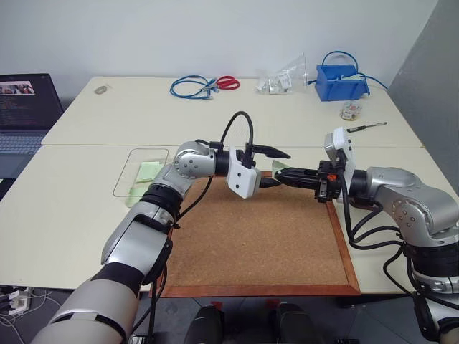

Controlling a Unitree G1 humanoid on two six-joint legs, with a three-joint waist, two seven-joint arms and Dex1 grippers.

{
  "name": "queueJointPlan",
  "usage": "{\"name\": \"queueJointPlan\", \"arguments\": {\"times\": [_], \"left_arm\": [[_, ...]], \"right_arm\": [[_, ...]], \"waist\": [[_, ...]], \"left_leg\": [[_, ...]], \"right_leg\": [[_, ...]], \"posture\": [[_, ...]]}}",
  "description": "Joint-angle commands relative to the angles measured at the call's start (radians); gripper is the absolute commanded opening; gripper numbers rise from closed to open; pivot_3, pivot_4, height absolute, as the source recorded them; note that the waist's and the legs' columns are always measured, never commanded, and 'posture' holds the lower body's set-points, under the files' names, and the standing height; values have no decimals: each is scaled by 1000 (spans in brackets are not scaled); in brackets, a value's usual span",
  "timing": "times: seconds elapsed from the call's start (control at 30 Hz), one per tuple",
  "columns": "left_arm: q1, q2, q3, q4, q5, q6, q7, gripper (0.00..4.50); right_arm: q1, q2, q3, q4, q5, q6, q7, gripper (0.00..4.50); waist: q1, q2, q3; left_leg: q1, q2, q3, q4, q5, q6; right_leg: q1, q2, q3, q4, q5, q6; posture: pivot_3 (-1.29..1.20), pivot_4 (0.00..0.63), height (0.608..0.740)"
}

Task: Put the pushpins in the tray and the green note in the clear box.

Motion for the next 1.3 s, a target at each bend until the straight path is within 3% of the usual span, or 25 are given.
{"name": "queueJointPlan", "arguments": {"times": [0.03,0.47,1.1,1.3], "left_arm": [[2,3,-4,-23,-22,-11,-20,2265],[24,6,-3,-47,-38,-28,-55,50],[-15,67,4,-23,212,-176,207,50],[-11,68,0,-21,210,-157,243,50]], "right_arm": [[-21,-1,-18,-33,21,-5,1,0],[-46,-4,-23,1,11,-11,2,0],[-130,-27,-97,123,110,148,-6,0],[-150,-25,-106,151,100,153,-11,0]], "waist": [[0,0,0],[0,0,0],[0,0,0],[0,0,0]], "left_leg": [[0,0,0,0,0,0],[0,0,0,0,0,0],[0,0,0,0,0,0],[0,0,0,0,0,0]], "right_leg": [[0,0,0,0,0,0],[0,0,0,0,0,0],[0,0,0,1,0,0],[0,0,0,1,0,0]], "posture": [[0,150,740],[0,150,740],[0,150,740],[0,150,740]]}}
